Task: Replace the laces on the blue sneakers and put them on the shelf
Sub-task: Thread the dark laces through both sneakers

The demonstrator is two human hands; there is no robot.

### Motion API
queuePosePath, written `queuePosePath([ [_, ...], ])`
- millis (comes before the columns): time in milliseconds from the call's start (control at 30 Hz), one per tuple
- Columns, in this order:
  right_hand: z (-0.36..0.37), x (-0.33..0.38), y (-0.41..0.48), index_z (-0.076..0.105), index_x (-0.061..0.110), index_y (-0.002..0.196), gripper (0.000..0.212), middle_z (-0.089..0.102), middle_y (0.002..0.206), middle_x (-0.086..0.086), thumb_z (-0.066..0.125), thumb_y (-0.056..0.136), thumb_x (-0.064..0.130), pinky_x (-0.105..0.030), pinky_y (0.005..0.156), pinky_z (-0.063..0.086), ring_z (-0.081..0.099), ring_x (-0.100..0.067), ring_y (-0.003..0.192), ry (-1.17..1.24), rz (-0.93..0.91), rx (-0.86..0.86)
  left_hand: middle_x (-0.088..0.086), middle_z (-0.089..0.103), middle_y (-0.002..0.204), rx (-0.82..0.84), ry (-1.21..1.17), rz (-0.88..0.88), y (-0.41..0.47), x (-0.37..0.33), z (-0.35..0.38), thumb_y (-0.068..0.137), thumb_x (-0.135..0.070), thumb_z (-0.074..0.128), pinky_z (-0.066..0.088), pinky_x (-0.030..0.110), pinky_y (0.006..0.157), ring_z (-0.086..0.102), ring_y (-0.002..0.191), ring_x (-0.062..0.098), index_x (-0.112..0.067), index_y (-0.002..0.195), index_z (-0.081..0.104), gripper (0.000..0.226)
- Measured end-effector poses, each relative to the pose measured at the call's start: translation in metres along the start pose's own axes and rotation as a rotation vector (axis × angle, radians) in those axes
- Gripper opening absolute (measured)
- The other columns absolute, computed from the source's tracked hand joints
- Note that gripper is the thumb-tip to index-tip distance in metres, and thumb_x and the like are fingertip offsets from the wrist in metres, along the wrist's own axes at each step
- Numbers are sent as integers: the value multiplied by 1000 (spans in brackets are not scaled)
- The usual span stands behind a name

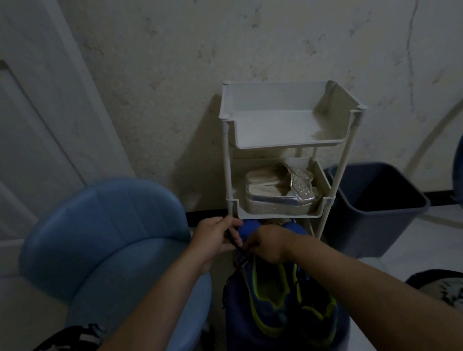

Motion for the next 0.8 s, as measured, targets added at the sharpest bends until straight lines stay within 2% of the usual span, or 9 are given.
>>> queuePosePath([
  [67, 1, 3, 3, 64, 35, 127, 32, 63, 131, 3, 49, 100, 28, -33, 98, 46, 57, -21, 119, -72, -11, -2, -2, 42, 52, -22, 26, -31, 2, 4, -5, 105, -22, 42, 47, 31, 57, 46, 47, 11, -4, 101, 65, 30],
  [133, 3, 5, 8, 64, 34, 128, 32, 62, 131, 1, 49, 100, 30, -36, 98, 48, 57, -24, 119, -152, -13, -5, -4, 34, 54, -61, 85, -73, 2, 9, -12, 105, -22, 39, 30, 22, 44, 31, 46, 9, -7, 95, 63, 30],
  [233, 9, 6, 17, 65, 28, 126, 32, 63, 125, -5, 50, 99, 37, -39, 94, 50, 58, -27, 115, -223, 23, 9, -2, 36, 61, -68, 237, -134, 3, 16, -17, 104, -21, 38, 26, 21, 42, 31, 50, 10, -8, 93, 60, 27],
  [333, 12, 11, 20, 65, 17, 122, 39, 63, 120, -9, 51, 98, 43, -36, 87, 47, 58, -28, 110, -263, 57, 2, 5, 50, 75, -82, 495, -142, 9, 25, -23, 100, -20, 45, 40, 28, 55, 47, 65, 18, -9, 93, 61, 20],
  [433, 18, 17, 22, 64, 13, 120, 38, 61, 121, -10, 50, 98, 41, -33, 81, 42, 57, -28, 112, -315, 66, 22, 15, 62, 109, -94, 969, -123, 12, 29, -33, 101, -19, 44, 47, 32, 82, 60, 99, 29, -2, 115, 60, 27],
  [533, 22, 21, 21, 63, 8, 121, 32, 62, 122, -13, 52, 97, 26, -36, 76, 40, 56, -31, 116, -348, 75, 92, 17, 55, 133, -5, 1221, -204, 5, 44, -36, 99, -12, 45, 44, 33, 95, 54, 121, 31, 0, 134, 47, 36],
  [633, 20, 24, 17, 61, 7, 126, 35, 60, 127, -15, 59, 93, 14, -37, 77, 39, 54, -32, 120, -360, 77, 126, 23, 27, 153, 202, 1328, -332, 2, 72, -32, 97, -8, 48, 39, 40, 107, 41, 133, 38, -1, 150, 6, 67],
  [700, 19, 25, 18, 63, 7, 123, 31, 61, 125, -13, 57, 94, 17, -35, 78, 40, 56, -31, 116, -330, 57, 105, 22, 18, 157, 293, 1394, -411, 0, 81, -34, 96, -11, 53, 40, 44, 107, 37, 135, 38, -9, 153, -13, 87],
  [800, 17, 14, 21, 68, 9, 106, 32, 65, 112, -11, 50, 96, 33, -32, 76, 45, 61, -28, 103, -148, 98, 44, 17, 40, 144, 373, 1497, -441, -3, 77, -32, 89, -20, 68, 50, 39, 96, 50, 123, 32, -12, 153, 10, 87],
])
Point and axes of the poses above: each hand's wrist, its own y-axis towards the middle knuckle, its own z-axis out of the palm, x = y × z, the point moved 9 cm from there along y, towards the middle knuckle
